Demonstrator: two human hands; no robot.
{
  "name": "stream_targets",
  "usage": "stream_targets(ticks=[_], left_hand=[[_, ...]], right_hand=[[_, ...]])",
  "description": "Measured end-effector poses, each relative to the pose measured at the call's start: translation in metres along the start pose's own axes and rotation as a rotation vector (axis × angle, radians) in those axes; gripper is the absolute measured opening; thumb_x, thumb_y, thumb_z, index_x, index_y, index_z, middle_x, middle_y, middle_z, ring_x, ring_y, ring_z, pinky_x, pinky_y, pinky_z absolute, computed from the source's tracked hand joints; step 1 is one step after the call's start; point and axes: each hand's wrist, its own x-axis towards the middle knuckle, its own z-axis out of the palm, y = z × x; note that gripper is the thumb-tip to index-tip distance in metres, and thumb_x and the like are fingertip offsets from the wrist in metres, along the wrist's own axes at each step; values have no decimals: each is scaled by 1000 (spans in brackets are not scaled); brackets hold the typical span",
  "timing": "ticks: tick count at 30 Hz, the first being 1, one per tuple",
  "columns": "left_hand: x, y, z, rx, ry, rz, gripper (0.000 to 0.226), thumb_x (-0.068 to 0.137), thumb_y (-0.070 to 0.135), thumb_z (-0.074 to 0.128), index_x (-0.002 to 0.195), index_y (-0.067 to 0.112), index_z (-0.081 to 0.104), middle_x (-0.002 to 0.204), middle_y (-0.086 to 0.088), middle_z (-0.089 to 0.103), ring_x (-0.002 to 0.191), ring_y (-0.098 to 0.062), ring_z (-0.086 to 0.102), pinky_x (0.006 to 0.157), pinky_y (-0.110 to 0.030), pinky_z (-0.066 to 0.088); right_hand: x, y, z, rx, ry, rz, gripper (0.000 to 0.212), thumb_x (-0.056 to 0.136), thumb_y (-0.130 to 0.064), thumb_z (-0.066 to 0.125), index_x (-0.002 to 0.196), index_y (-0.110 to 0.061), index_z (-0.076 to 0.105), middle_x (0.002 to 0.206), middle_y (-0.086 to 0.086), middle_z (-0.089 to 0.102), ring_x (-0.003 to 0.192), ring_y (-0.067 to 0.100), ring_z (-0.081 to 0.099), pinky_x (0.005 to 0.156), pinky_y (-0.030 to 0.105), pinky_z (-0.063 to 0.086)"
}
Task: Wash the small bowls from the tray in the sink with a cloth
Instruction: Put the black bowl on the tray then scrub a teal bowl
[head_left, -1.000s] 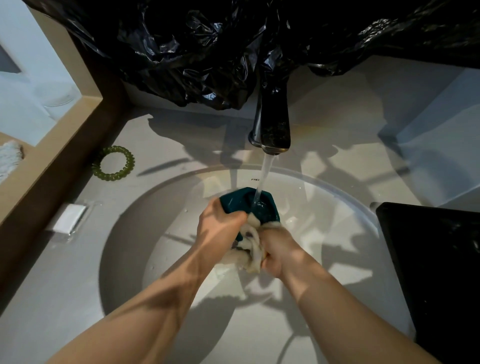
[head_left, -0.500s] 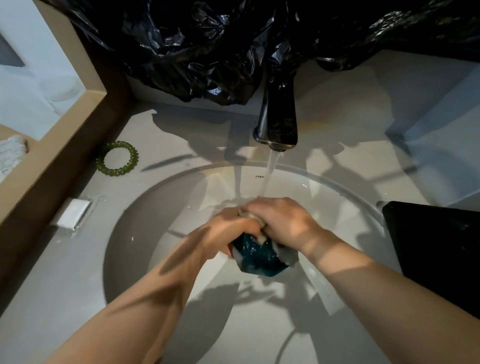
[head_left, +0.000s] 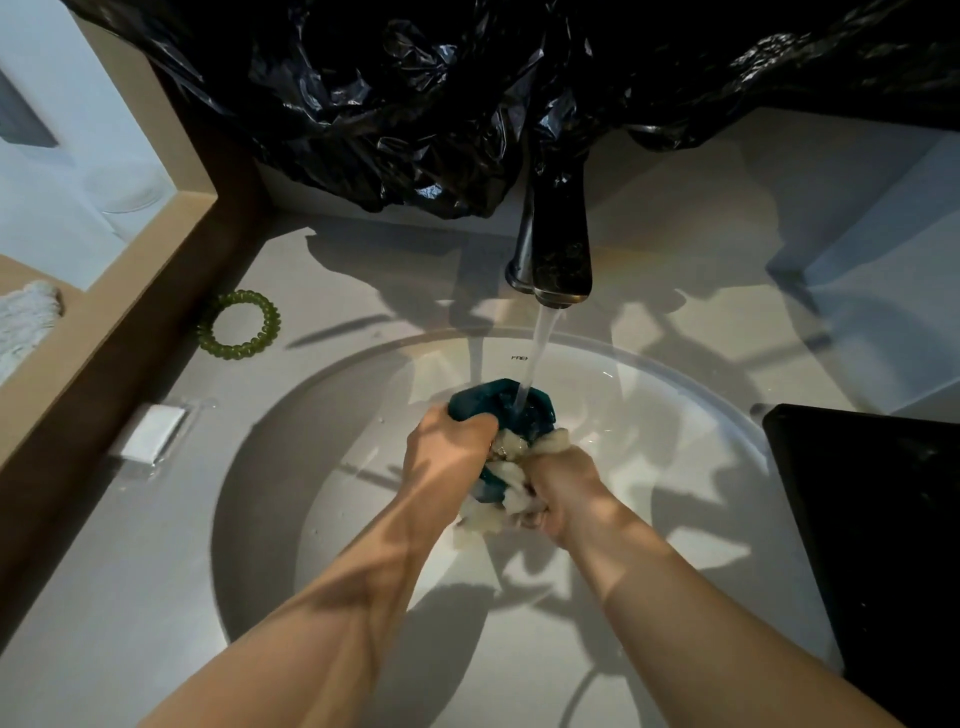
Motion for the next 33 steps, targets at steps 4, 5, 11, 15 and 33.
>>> stream_targets(ticks=[4, 5, 11, 15, 33], left_hand=[[-4, -1, -1, 260, -120, 119, 15, 73, 16, 54, 80, 27, 60, 79, 1, 68, 74, -15, 64, 61, -27, 51], [-5, -1, 0, 292, -135, 121, 14, 74, 17, 56, 81, 28, 58, 80, 3, 67, 77, -15, 63, 62, -26, 49], [-3, -1, 7, 295, -150, 133, 6, 78, 19, 56, 83, 23, 56, 80, 5, 64, 78, -11, 61, 69, -30, 52], [-3, -1, 5, 204, -47, 128, 5, 74, 26, 56, 76, 22, 56, 74, 2, 64, 73, -17, 61, 64, -29, 50], [-3, 2, -3, 343, -220, 158, 9, 78, 16, 57, 86, 20, 58, 81, -1, 64, 74, -14, 58, 66, -30, 47]], right_hand=[[2, -6, -16, -674, 231, -384, 13, 91, -12, 44, 94, -15, 56, 72, -1, 59, 68, 19, 67, 56, 20, 42], [-1, -11, -19, -824, 265, -504, 12, 91, -16, 44, 97, -19, 53, 80, 0, 58, 77, 23, 63, 64, 23, 41], [-6, -39, -15, -1393, 105, -997, 32, 94, -18, 41, 125, -23, 50, 122, 2, 61, 114, 23, 54, 101, 26, 32], [7, -31, -17, -965, 216, -738, 27, 87, -13, 47, 110, -21, 59, 102, 7, 68, 94, 30, 62, 79, 30, 48], [-5, -40, -24, -1277, -57, -953, 20, 83, -17, 56, 102, -22, 52, 102, 2, 62, 102, 27, 57, 75, 30, 40]])
